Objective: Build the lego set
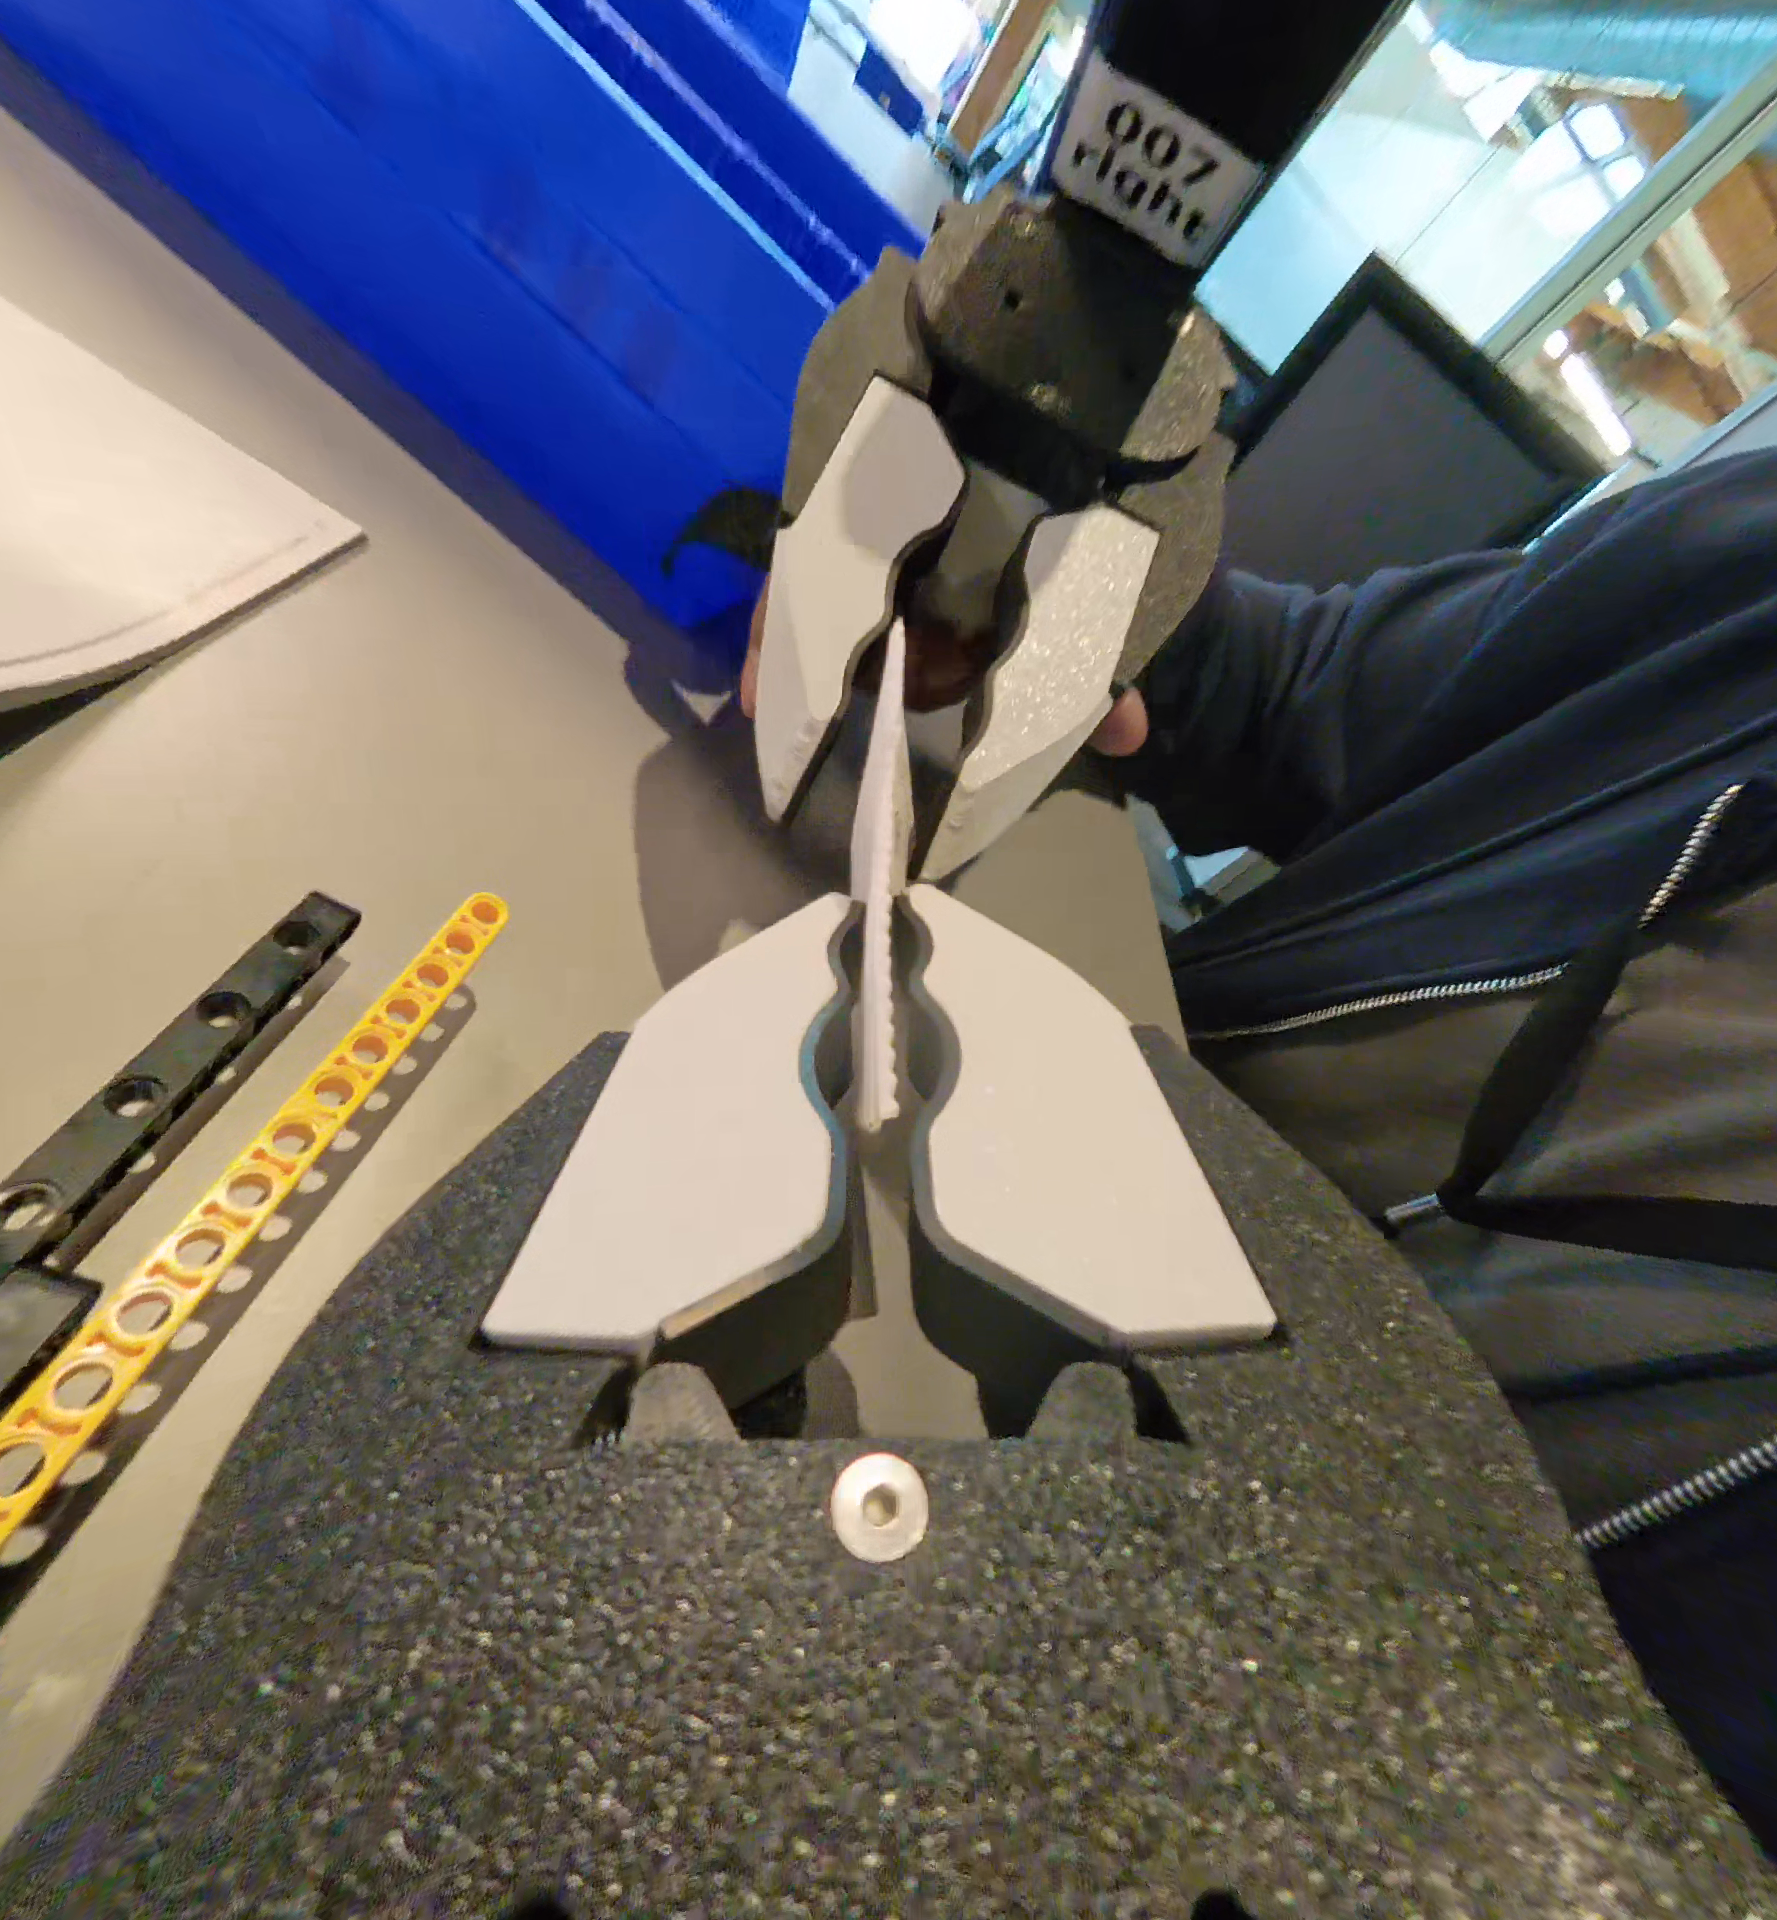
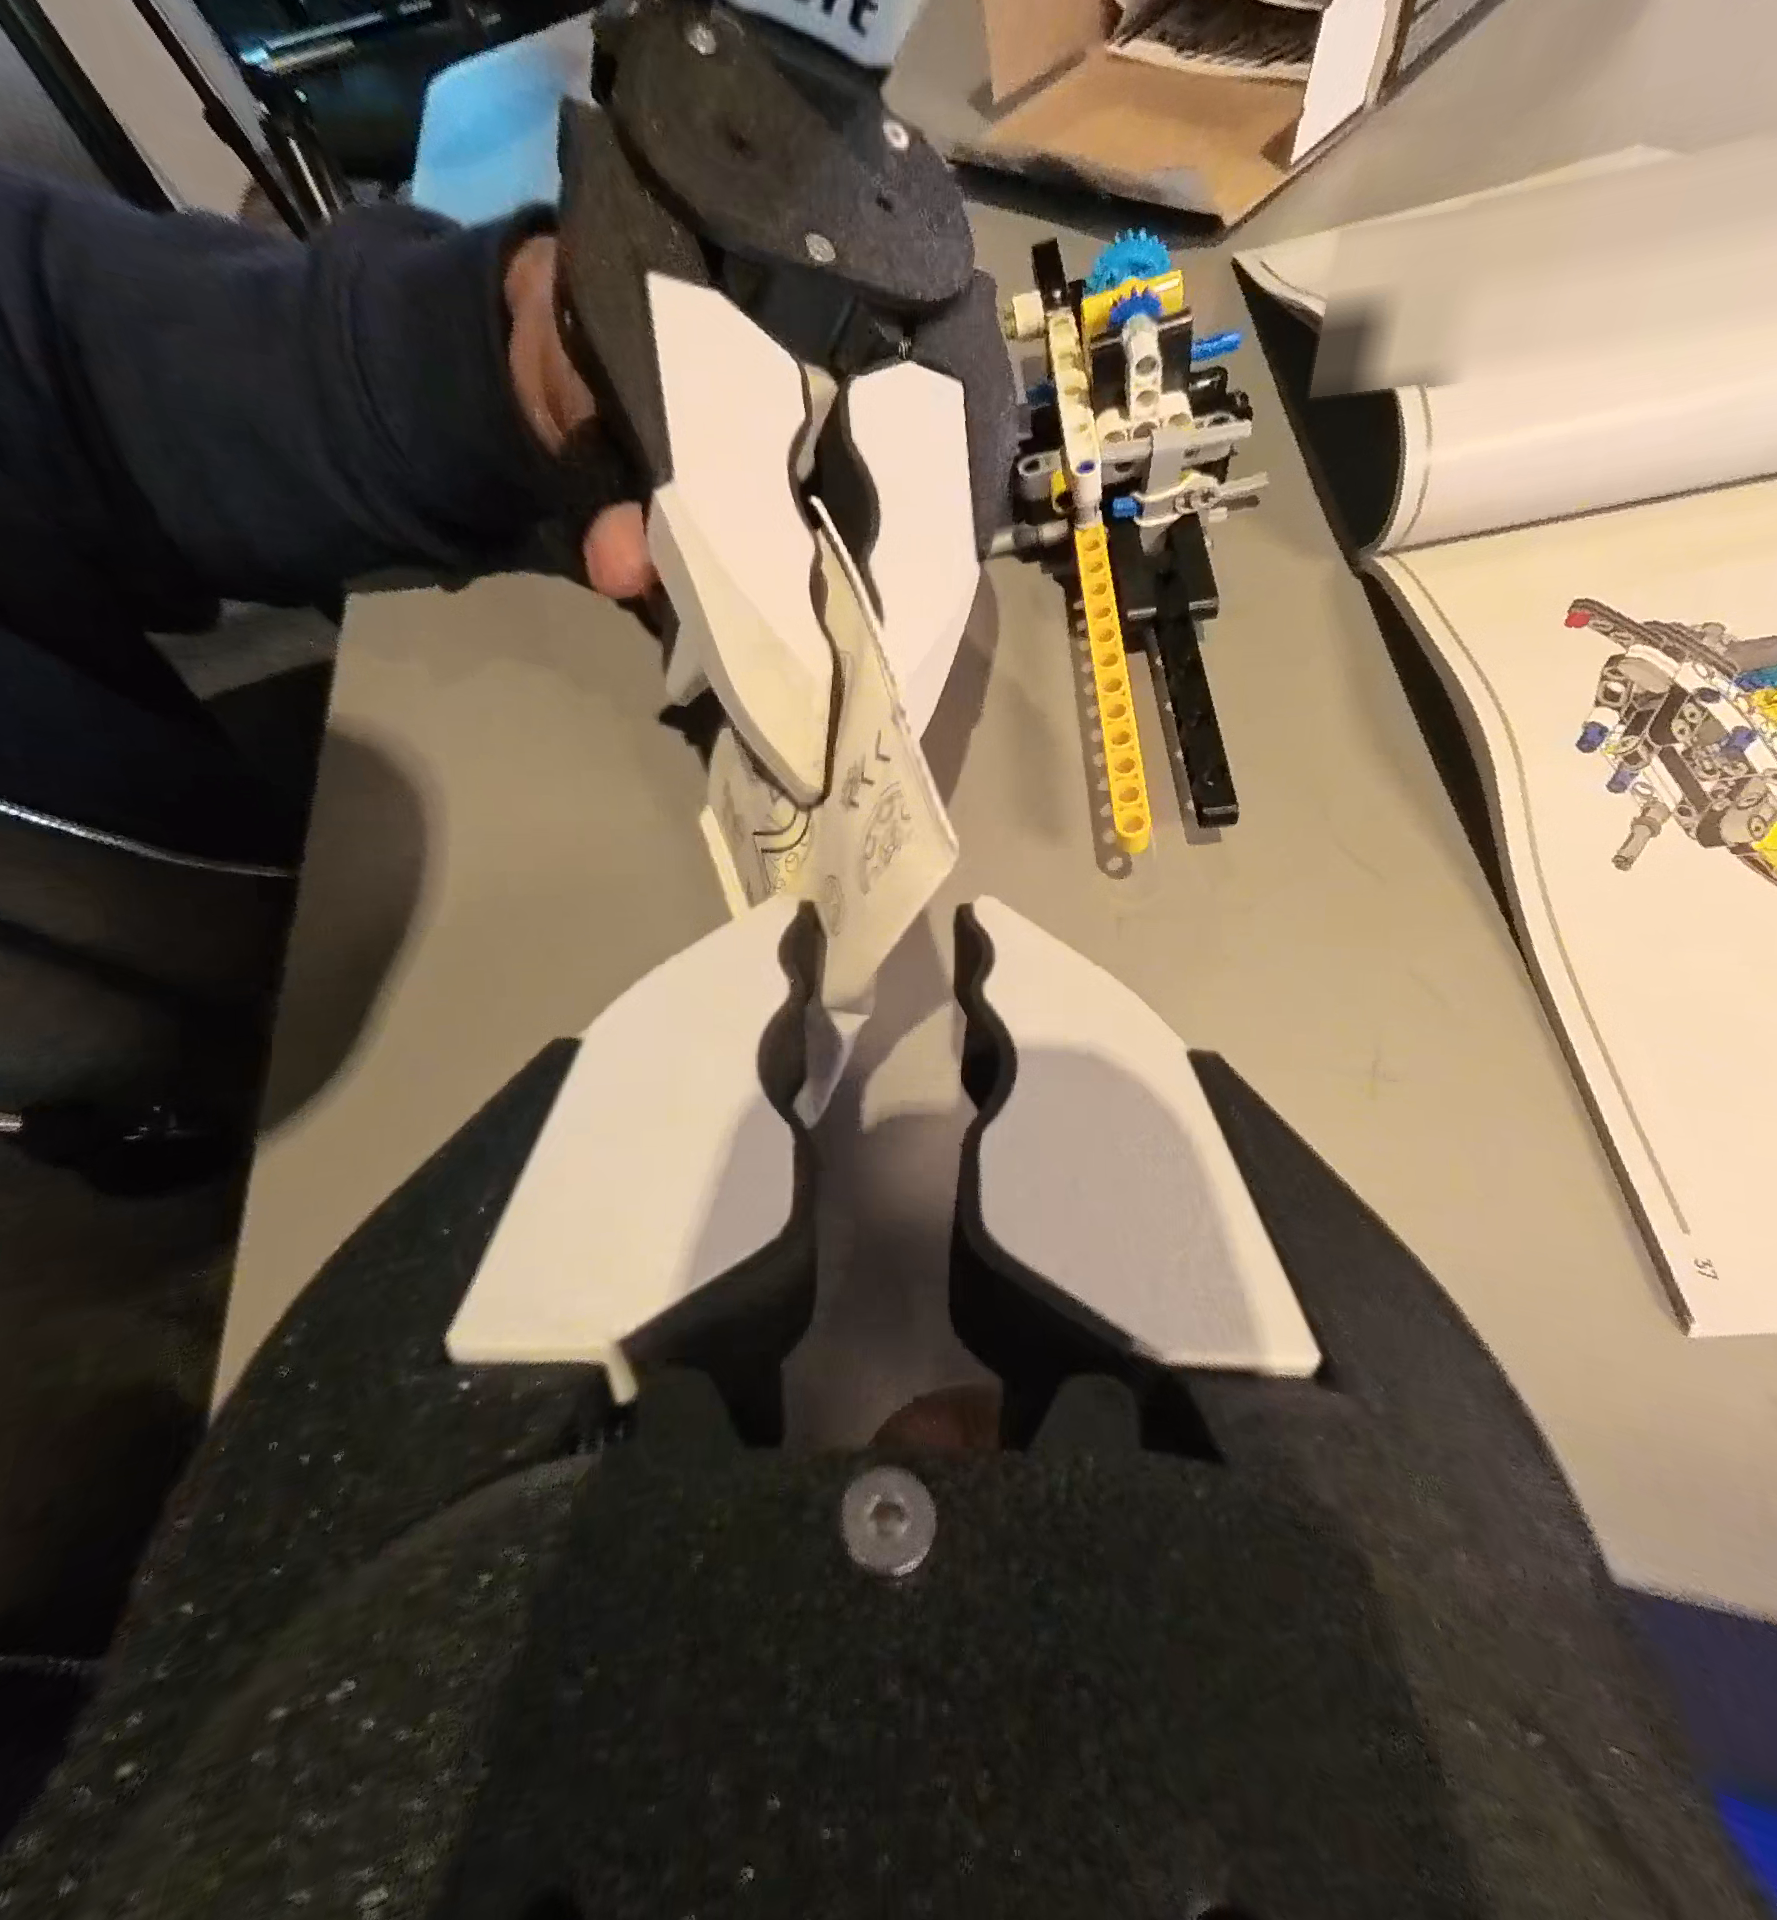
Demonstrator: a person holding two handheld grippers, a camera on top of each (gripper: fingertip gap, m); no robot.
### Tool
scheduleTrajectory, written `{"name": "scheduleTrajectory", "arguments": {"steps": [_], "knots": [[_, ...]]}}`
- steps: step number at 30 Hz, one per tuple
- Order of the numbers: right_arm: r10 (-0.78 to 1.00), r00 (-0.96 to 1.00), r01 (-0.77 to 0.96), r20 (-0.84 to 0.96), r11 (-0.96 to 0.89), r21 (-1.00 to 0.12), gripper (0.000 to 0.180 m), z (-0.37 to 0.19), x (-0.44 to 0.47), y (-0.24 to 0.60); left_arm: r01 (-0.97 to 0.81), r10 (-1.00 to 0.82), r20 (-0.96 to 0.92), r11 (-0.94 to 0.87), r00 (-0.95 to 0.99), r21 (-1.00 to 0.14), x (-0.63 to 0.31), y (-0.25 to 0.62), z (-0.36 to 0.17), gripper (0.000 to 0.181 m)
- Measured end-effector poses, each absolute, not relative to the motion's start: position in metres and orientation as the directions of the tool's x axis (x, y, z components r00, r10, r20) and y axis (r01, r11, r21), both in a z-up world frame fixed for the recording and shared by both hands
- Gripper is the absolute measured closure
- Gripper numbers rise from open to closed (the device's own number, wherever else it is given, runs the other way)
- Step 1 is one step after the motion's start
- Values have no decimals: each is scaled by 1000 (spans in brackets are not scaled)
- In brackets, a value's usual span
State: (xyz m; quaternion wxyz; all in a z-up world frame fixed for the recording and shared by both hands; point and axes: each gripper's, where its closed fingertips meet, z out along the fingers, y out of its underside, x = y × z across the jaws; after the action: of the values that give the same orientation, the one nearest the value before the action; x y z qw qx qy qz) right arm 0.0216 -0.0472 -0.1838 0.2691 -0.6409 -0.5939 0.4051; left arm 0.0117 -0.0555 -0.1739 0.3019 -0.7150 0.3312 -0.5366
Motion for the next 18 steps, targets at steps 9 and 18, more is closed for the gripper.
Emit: {"name": "scheduleTrajectory", "arguments": {"steps": [9,18], "knots": [[968,-54,390,-246,-206,-898,155,-136,17,-43,378,-789,606,-535,95,-756,-18,-26,-102,176],[975,-2,212,-220,-215,-953,178,-88,3,-40,547,-867,489,-366,93,-753,-31,-36,-68,170]]}}
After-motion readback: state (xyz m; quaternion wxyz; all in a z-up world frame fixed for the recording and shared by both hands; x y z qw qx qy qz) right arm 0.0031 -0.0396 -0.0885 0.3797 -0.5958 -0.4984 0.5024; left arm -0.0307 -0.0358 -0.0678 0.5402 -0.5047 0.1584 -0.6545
